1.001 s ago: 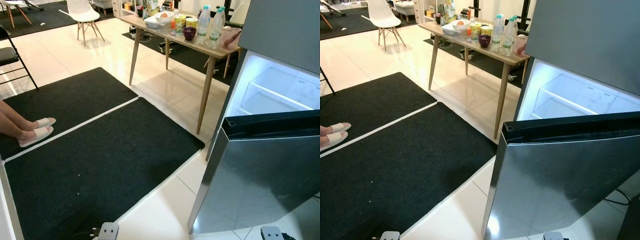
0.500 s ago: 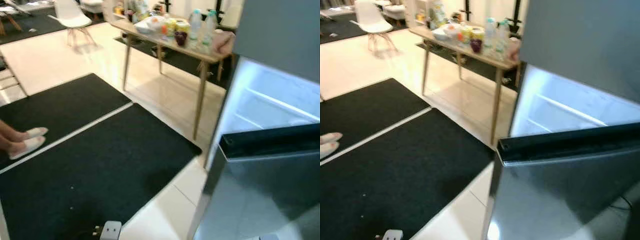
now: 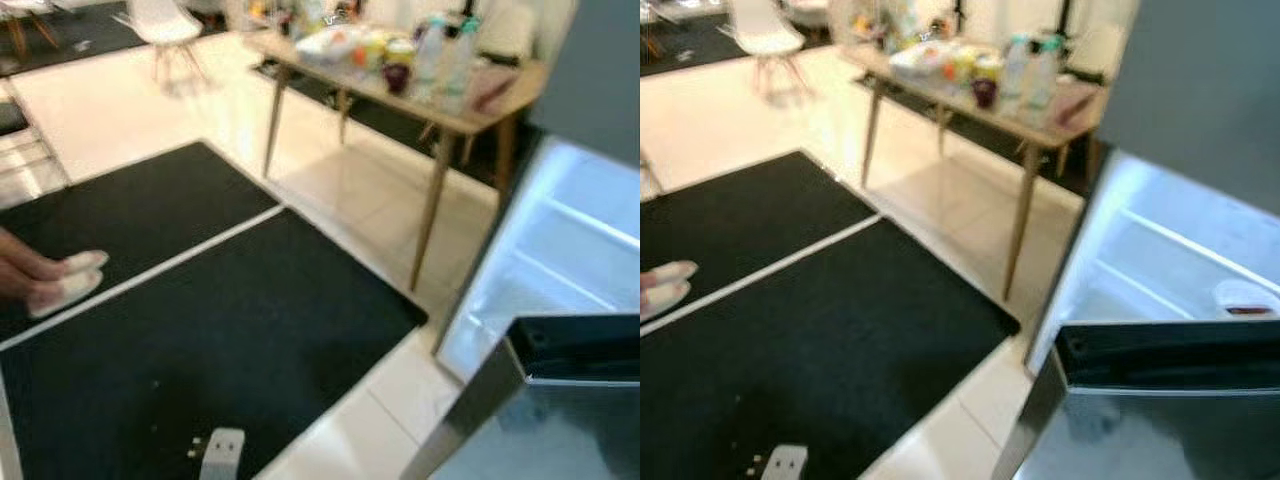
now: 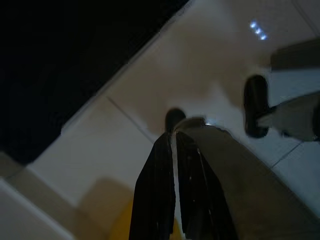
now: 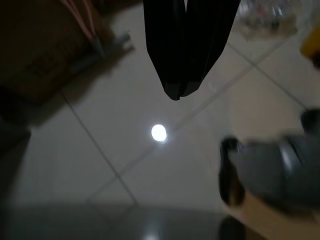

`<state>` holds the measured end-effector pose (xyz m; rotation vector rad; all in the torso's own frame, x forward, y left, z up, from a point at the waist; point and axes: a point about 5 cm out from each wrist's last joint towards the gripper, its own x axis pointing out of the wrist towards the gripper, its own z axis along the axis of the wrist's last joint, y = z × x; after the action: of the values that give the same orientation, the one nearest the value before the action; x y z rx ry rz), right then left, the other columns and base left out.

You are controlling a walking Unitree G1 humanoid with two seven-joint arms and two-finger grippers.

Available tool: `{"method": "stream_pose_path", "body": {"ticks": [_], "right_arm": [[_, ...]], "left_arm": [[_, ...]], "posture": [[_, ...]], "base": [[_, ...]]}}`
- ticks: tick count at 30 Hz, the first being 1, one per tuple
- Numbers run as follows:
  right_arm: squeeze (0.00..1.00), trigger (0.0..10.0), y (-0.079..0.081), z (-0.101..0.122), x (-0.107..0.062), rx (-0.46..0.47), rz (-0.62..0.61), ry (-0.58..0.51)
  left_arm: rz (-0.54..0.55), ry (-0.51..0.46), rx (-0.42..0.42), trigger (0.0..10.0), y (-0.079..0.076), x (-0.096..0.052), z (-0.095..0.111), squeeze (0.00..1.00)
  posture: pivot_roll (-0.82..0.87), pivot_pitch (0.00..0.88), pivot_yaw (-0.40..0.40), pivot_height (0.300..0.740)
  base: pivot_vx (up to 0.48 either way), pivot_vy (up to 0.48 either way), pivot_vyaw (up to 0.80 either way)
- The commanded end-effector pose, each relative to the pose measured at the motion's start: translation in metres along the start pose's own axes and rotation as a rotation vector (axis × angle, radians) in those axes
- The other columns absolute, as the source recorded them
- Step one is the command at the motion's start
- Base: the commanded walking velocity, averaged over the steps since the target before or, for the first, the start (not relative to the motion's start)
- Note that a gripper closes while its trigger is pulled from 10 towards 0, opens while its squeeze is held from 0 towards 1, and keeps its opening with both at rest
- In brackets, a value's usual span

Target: Restocking fridge

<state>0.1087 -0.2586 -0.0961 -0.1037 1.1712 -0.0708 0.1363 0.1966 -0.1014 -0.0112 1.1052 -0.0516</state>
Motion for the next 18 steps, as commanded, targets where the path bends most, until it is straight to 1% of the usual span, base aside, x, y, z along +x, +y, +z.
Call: {"method": "stream_pose_path", "body": {"ticks": [1,2,3,5,6,7,8,9,10,11,12,13,15,18], "right_arm": [[0.0,10.0,-0.003,0.0,-0.001,0.067,-0.008,-0.025],[0.0,10.0,-0.003,0.0,-0.001,0.067,-0.008,-0.025],[0.0,10.0,-0.005,0.007,-0.001,0.097,-0.013,-0.058],[0.0,10.0,-0.005,0.01,0.0,0.11,-0.013,-0.073],[0.0,10.0,-0.006,0.017,0.0,0.123,-0.013,-0.104],[0.0,10.0,-0.008,0.035,0.0,0.159,-0.006,-0.184],[0.0,10.0,-0.008,0.035,0.0,0.159,-0.006,-0.184],[0.0,10.0,-0.009,0.046,0.0,0.174,-0.006,-0.228],[0.0,10.0,-0.011,0.071,-0.002,0.217,0.003,-0.329],[0.0,10.0,-0.011,0.071,-0.002,0.217,0.003,-0.329],[0.0,10.0,-0.011,0.08,-0.003,0.237,0.009,-0.369],[0.0,10.0,-0.011,0.099,-0.005,0.271,0.029,-0.45],[0.0,10.0,-0.012,0.118,-0.009,0.286,0.042,-0.515],[0.0,10.0,-0.012,0.134,-0.012,0.281,0.061,-0.572]], "left_arm": [[0.005,0.038,-0.011,10.0,0.002,-0.002,-0.011,0.0],[0.005,0.038,-0.011,10.0,0.002,-0.002,-0.011,0.0],[0.004,0.037,-0.012,10.0,0.002,-0.002,-0.011,0.0],[0.004,0.037,-0.012,10.0,0.002,-0.002,-0.011,0.0],[0.003,0.037,-0.012,10.0,0.002,-0.002,-0.011,0.0],[0.004,0.037,-0.012,10.0,0.002,-0.002,-0.011,0.0],[0.004,0.037,-0.012,10.0,0.002,-0.002,-0.011,0.0],[0.003,0.037,-0.011,10.0,0.002,-0.002,-0.011,0.0],[0.003,0.037,-0.01,10.0,0.002,-0.002,-0.011,0.0],[0.003,0.037,-0.01,10.0,0.002,-0.002,-0.011,0.0],[0.003,0.038,-0.01,10.0,0.003,-0.002,-0.011,0.0],[0.002,0.038,-0.009,10.0,0.003,-0.002,-0.012,0.0],[0.001,0.038,-0.008,10.0,0.003,-0.002,-0.012,0.0],[0.001,0.038,-0.007,10.0,0.003,-0.002,-0.012,0.0]], "posture": [[-0.04,0.055,-0.021,0.74],[-0.04,0.055,-0.021,0.74],[-0.04,0.055,-0.02,0.74],[-0.04,0.055,-0.02,0.74],[-0.04,0.056,-0.021,0.74],[-0.04,0.056,-0.021,0.74],[-0.04,0.056,-0.021,0.74],[-0.04,0.056,-0.021,0.74],[-0.04,0.056,-0.021,0.74],[-0.04,0.056,-0.021,0.74],[-0.04,0.056,-0.021,0.74],[-0.04,0.057,-0.02,0.74],[-0.04,0.057,-0.021,0.74],[-0.03,0.057,-0.024,0.74]], "base": [[0.0,0.0,0.0],[0.0,0.0,0.0],[0.0,0.0,0.0],[0.0,0.0,0.0],[0.0,0.0,0.0],[0.0,0.0,0.0],[0.0,0.0,0.0],[0.0,0.0,0.0],[0.0,0.0,0.0],[0.0,0.0,0.0],[0.0,0.0,0.0],[0.0,0.0,0.0],[0.0,0.0,0.0],[0.0,0.0,0.0]]}}
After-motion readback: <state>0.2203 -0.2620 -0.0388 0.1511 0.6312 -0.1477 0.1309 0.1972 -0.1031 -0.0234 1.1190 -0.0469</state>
